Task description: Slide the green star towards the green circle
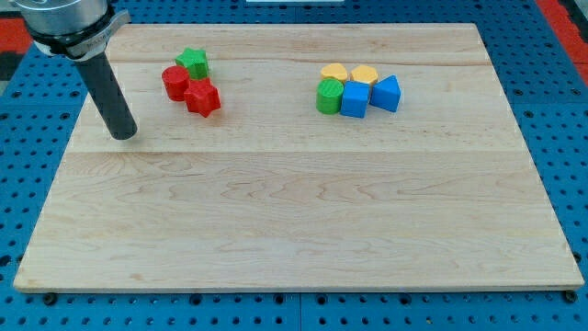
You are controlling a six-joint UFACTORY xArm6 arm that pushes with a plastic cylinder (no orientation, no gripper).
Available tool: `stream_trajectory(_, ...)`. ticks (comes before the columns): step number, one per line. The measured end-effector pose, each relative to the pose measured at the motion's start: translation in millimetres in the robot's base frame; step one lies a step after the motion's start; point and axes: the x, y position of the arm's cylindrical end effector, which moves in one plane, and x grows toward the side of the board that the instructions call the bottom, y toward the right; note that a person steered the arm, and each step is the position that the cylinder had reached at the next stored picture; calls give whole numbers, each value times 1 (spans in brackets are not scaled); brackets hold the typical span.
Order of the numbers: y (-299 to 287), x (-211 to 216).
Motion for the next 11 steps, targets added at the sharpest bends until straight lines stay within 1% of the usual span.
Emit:
stream_trajectory(1,-19,-15)
stream_trajectory(2,-18,-52)
stream_trajectory(3,-5,-71)
stream_trajectory(4,22,-104)
stream_trajectory(5,37,-128)
stream_trajectory(6,45,-141)
stream_trajectory(7,64,-134)
stream_trajectory(8,77,-109)
stream_trajectory(10,126,-120)
stream_trajectory(11,131,-97)
